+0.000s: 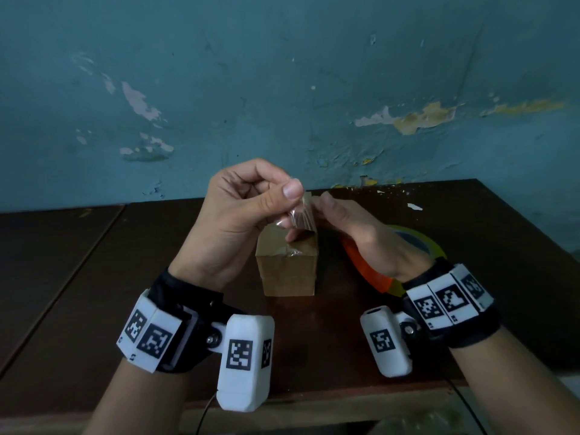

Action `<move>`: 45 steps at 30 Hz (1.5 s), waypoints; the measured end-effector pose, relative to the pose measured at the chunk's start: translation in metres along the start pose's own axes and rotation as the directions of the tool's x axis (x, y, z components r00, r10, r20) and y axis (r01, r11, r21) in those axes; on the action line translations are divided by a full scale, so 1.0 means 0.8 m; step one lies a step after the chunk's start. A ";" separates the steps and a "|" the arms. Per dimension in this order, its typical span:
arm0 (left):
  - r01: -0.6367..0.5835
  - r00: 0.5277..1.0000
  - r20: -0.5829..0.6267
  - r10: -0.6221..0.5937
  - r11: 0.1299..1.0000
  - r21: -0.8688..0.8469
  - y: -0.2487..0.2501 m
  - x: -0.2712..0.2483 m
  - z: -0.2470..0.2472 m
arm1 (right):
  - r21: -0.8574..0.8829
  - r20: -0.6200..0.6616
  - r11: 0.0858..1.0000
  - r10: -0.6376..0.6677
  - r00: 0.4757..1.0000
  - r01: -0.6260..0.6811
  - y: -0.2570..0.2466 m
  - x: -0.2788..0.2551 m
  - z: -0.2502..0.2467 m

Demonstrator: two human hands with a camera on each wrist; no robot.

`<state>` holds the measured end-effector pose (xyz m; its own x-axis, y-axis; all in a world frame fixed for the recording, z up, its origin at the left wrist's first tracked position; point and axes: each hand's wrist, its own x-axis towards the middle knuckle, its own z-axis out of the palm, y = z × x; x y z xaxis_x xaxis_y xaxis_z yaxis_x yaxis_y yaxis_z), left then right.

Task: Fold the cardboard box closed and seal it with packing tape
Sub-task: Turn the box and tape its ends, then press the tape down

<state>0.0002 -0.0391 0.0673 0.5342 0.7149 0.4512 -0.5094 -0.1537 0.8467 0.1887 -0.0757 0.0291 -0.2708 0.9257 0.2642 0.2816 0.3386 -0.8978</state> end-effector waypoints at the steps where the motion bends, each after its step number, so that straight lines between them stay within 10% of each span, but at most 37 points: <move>1: -0.008 1.000 0.010 0.008 1.000 0.000 0.002 0.000 0.002 | 0.021 0.003 1.000 0.003 1.000 -0.003 0.001 -0.001 -0.001; 19: 0.047 0.999 0.010 -0.047 0.997 0.061 0.019 -0.002 -0.052 | 0.160 -0.056 0.987 0.036 0.998 -0.026 0.001 -0.005 -0.021; 30: 0.376 0.920 -0.228 -0.319 0.883 0.280 0.014 -0.014 -0.108 | 0.125 -0.051 0.931 0.351 0.935 -0.343 -0.014 -0.011 -0.037; 45: 0.468 0.883 -0.256 -0.393 0.782 0.412 0.005 -0.027 -0.123 | 0.038 -0.072 0.866 0.500 0.863 -0.498 -0.018 -0.011 -0.036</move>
<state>-0.0799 0.0117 0.0330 0.4990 0.8666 -0.0068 0.1297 -0.0669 0.9893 0.2139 -0.0839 0.0495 -0.0266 0.9804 -0.1951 0.3435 -0.1743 -0.9228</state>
